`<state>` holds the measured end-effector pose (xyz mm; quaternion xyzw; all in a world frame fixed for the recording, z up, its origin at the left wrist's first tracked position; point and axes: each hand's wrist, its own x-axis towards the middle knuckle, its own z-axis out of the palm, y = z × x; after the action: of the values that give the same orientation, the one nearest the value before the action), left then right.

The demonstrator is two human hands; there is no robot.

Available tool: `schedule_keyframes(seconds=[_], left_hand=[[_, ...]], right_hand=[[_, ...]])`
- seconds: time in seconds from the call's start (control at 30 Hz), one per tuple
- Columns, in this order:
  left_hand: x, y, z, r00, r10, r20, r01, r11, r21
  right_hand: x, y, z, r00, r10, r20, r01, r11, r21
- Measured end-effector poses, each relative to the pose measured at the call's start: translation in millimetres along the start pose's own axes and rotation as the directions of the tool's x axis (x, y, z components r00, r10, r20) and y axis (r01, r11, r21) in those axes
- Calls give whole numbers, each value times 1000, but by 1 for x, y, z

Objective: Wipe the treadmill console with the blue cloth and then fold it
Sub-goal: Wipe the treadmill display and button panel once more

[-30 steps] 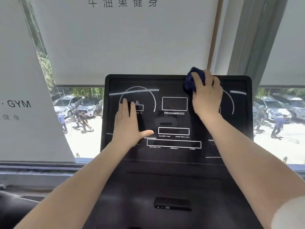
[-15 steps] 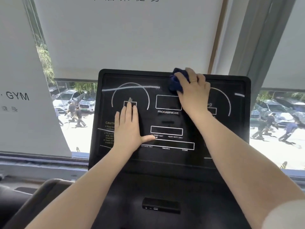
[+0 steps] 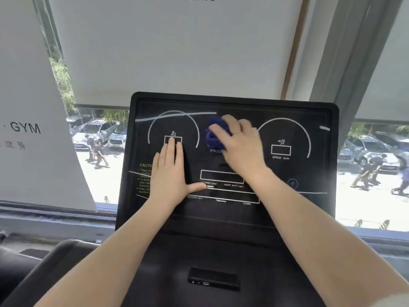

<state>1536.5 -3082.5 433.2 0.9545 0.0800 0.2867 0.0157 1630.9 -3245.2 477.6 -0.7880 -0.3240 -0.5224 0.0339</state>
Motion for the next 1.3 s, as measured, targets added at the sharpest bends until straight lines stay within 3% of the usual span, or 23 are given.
schedule_keyframes(seconds=[0.07,0.17,0.23,0.3,0.37,0.43,0.5,0.57,0.63,0.77,0.83,0.93,1.07,1.17,1.3], left_hand=[[-2,0,0,1000,-2,12,2,1000,-12],[-1,0,1,1000,-6,7,6,1000,-16],[-1,0,2,1000,-15,9,15,1000,-17],[0,1,1,1000,-22,18,23,1000,-11],[0,3,-1,999,-27,29,28,1000,-9],[0,5,-2,999,-35,31,36,999,-17],[0,6,-4,998,-39,39,40,999,-23],[-1,6,-6,998,-40,47,41,999,-29],[-1,5,-6,998,-37,55,38,999,-32],[-1,4,-4,998,-40,51,42,998,-46],[-1,4,-4,998,-40,51,42,998,-36],[-1,5,-5,998,-39,49,40,999,-19],[-2,9,-8,998,-60,33,60,998,23],[-7,20,-10,997,-79,13,79,997,0],[-17,44,-11,1000,8,-11,-8,997,-75]], right_hand=[[6,35,-12,981,194,-26,-195,980,-28],[14,58,-16,889,452,-79,-455,890,-26],[19,45,-13,836,540,-92,-541,841,17],[13,23,-9,885,462,-59,-461,887,31],[-3,3,-2,972,234,-34,-234,972,8],[-15,-5,2,999,47,8,-47,999,13],[-12,7,-2,999,-40,30,40,999,25],[-5,27,-9,1000,9,18,-8,1000,-12],[-1,43,-13,981,193,-19,-194,980,-45],[9,24,-10,875,482,-42,-481,876,26],[13,3,-5,902,429,-45,-427,903,58],[14,-25,8,996,88,-30,-87,995,53],[19,-24,10,994,-87,69,78,990,121],[13,5,2,993,-103,53,97,990,104],[-12,53,-17,998,57,11,-58,997,52]])
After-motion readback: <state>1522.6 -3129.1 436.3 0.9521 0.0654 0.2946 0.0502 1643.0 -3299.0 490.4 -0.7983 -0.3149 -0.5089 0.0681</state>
